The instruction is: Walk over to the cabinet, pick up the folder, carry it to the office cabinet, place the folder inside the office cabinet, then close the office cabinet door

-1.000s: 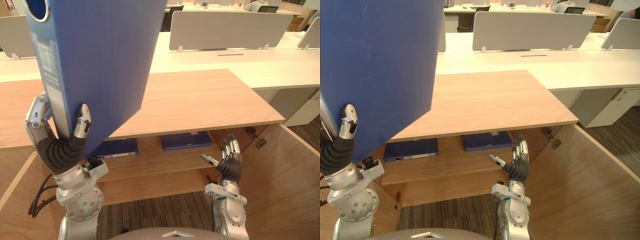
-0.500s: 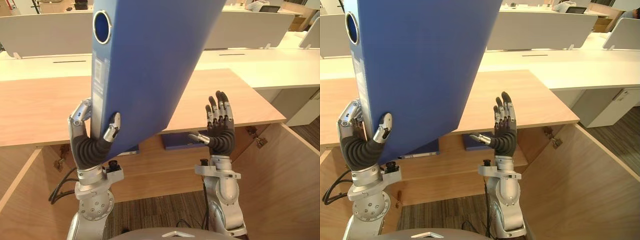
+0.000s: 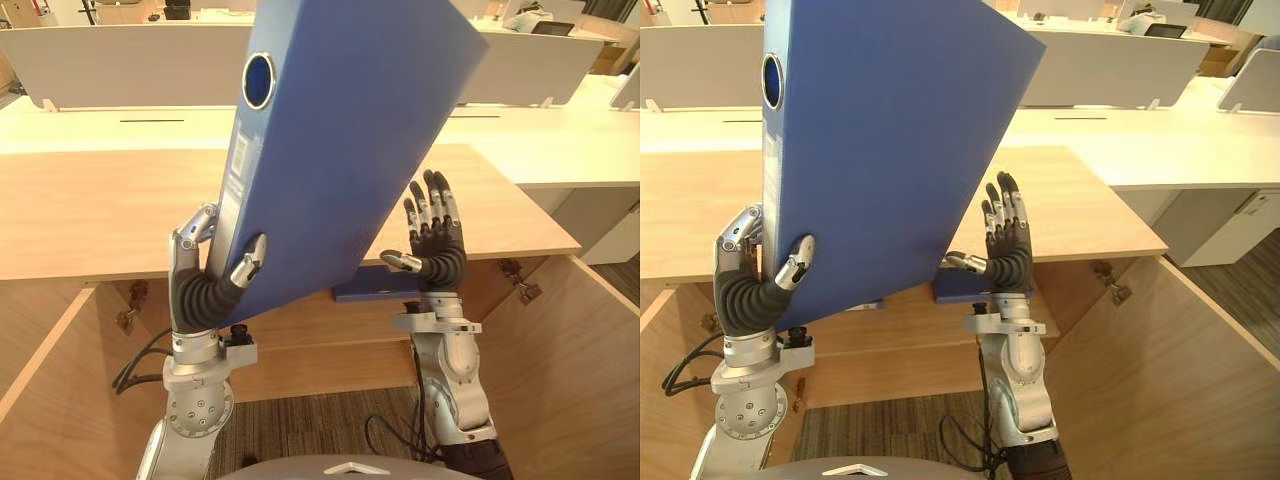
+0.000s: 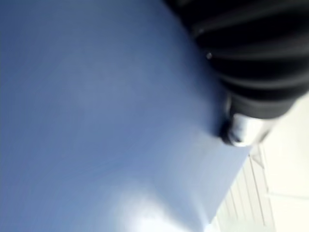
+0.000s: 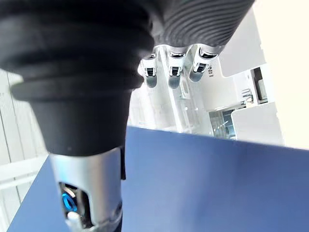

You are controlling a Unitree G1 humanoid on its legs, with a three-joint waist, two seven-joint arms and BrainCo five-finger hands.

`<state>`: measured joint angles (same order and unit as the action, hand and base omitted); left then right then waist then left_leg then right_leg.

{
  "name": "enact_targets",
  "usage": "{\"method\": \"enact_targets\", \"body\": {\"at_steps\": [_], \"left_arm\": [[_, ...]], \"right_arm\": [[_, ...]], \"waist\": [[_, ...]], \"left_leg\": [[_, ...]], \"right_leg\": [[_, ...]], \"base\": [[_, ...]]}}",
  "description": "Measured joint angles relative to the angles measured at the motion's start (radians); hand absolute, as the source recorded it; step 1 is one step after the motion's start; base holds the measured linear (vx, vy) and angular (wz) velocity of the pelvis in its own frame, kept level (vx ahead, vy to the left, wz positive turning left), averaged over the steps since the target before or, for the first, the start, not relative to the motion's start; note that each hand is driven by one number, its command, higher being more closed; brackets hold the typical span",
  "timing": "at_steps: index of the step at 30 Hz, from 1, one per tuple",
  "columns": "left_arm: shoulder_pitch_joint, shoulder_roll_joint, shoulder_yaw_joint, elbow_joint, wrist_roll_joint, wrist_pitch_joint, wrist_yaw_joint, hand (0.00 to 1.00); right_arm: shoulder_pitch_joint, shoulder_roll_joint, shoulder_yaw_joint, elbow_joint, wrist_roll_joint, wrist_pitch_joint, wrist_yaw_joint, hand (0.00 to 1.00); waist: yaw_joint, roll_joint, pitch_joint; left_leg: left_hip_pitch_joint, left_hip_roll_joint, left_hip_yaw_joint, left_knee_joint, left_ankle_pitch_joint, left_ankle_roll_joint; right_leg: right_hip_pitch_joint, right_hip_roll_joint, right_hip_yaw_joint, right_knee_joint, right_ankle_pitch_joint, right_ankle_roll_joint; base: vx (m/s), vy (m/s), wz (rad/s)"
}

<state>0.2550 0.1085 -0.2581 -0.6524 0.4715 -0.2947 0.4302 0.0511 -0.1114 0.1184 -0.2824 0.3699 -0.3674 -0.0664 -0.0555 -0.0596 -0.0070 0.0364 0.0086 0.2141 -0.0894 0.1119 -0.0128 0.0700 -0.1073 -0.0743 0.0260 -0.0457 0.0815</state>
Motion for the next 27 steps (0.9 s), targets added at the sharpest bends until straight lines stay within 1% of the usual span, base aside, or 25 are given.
{"method": "enact_targets", "body": {"at_steps": [4, 8, 10, 13, 16, 18, 21, 24, 27], "left_arm": [[0.0, 0.0, 0.0, 0.0, -0.034, -0.013, -0.009, 1.0], [0.0, 0.0, 0.0, 0.0, -0.071, -0.02, -0.027, 1.0], [0.0, -0.001, 0.0, 0.0, -0.086, -0.026, -0.042, 1.0], [0.0, 0.0, -0.009, 0.0, -0.117, -0.033, -0.064, 1.0], [0.0, 0.001, -0.018, 0.0, -0.117, -0.035, -0.075, 1.0], [0.0, 0.006, -0.02, 0.0, -0.117, -0.035, -0.082, 1.0], [-0.007, 0.019, -0.023, 0.0, -0.116, -0.035, -0.096, 1.0], [-0.009, 0.039, -0.028, 0.005, -0.114, -0.041, -0.103, 1.0], [-0.011, 0.072, -0.031, 0.024, -0.109, -0.049, -0.11, 1.0]], "right_arm": [[-0.016, -0.001, -0.039, 0.034, 0.038, 0.001, 0.003, 0.0], [-0.027, -0.001, -0.053, 0.064, 0.066, 0.001, 0.032, 0.0], [-0.045, -0.002, -0.053, 0.104, 0.069, 0.007, 0.044, 0.0], [-0.068, -0.009, -0.053, 0.115, 0.077, 0.021, 0.052, 0.0], [-0.078, -0.032, -0.053, 0.118, 0.077, 0.023, 0.08, 0.0], [-0.099, -0.045, -0.051, 0.142, 0.077, 0.024, 0.084, 0.0], [-0.111, -0.071, -0.05, 0.152, 0.077, 0.033, 0.094, 0.0], [-0.117, -0.09, -0.04, 0.153, 0.076, 0.045, 0.12, 0.0], [-0.13, -0.15, -0.006, 0.176, 0.075, 0.049, 0.143, 0.0]], "waist": [[-0.002, 0.0, -0.001], [0.003, -0.002, -0.006], [0.007, -0.003, -0.011], [0.009, -0.004, -0.011], [0.017, -0.004, -0.011], [0.018, -0.004, -0.011], [0.021, -0.004, -0.011], [0.022, -0.005, -0.012], [0.024, -0.005, -0.012]], "left_leg": [[-0.007, -0.001, -0.015, 0.0, 0.003, -0.005], [-0.014, -0.002, -0.024, 0.0, 0.008, -0.003], [-0.015, -0.002, -0.024, 0.0, 0.009, -0.002], [-0.016, -0.003, -0.024, 0.0, 0.009, -0.001], [-0.016, -0.003, -0.024, 0.0, 0.01, 0.0], [-0.016, -0.003, -0.024, 0.0, 0.011, 0.0], [-0.018, -0.004, -0.025, 0.0, 0.012, 0.001], [-0.018, -0.004, -0.025, 0.0, 0.012, 0.001], [-0.018, -0.005, -0.026, 0.0, 0.016, 0.007]], "right_leg": [[0.001, -0.001, -0.018, 0.001, 0.0, 0.001], [0.0, -0.001, -0.025, 0.0, 0.001, -0.001], [0.0, -0.001, -0.025, -0.002, 0.002, -0.002], [-0.001, -0.002, -0.025, -0.004, 0.005, -0.005], [-0.001, -0.002, -0.025, -0.004, 0.005, -0.005], [-0.001, -0.002, -0.025, -0.004, 0.006, -0.004], [-0.001, -0.002, -0.026, -0.005, 0.007, -0.002], [-0.001, -0.003, -0.026, -0.005, 0.006, -0.002], [-0.001, -0.004, -0.027, -0.005, 0.007, 0.0]], "base": [[-0.02, 0.013, 0.11], [-0.01, 0.007, 0.08], [0.0, 0.0, 0.0], [0.0, 0.0, 0.0], [0.0, 0.0, 0.0], [0.0, 0.0, 0.0], [0.0, 0.0, 0.0], [0.0, 0.0, 0.0], [0.0, 0.0, 0.0]]}}
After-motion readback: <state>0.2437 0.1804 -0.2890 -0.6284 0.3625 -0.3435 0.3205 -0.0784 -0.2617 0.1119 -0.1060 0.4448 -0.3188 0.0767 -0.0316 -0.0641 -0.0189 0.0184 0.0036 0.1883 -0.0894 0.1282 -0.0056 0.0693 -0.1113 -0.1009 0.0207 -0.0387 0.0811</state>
